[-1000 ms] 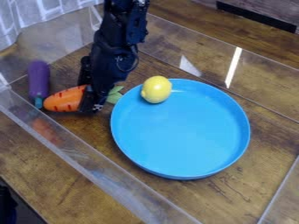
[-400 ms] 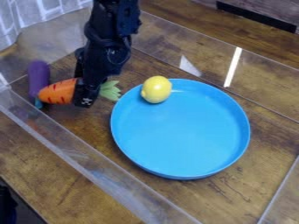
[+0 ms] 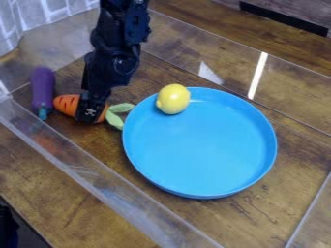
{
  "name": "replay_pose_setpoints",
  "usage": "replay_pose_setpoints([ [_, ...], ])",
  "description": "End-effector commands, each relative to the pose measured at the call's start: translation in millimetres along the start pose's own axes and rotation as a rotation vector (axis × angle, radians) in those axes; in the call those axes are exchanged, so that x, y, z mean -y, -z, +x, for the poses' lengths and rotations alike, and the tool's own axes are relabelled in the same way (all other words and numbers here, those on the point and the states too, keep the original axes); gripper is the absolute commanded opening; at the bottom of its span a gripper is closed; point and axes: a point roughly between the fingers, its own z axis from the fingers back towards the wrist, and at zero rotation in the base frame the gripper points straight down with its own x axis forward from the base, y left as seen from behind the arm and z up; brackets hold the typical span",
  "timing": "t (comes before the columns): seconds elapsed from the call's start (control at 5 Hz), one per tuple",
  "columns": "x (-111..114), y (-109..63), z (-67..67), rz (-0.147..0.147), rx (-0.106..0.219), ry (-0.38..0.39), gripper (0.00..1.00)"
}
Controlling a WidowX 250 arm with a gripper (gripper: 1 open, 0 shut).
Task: Move the carrot to the right side
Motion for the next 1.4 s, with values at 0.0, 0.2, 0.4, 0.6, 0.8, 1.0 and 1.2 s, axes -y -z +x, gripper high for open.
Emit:
replay_pose_setpoints([
  [0.0,-19,-17.8,-10.1,0.058,0.019,-0.039,1.00],
  [0.2,-18,-21.1,-8.6,0.069,0.009,-0.047,1.00],
  [0.4,-18,-19.3,-5.2,0.069,0.000,-0.051,1.00],
  [0.6,-23,-14.0,0.2,0.068,-0.003,-0.054,1.00],
  [0.8,-30,-9.4,6.0,0.076,0.012,-0.054,1.00],
  [1.0,-31,-20.1,-4.9,0.104,0.023,-0.053,1.00],
  [1.2,-31,-27.2,-15.4,0.123,0.027,-0.054,1.00],
])
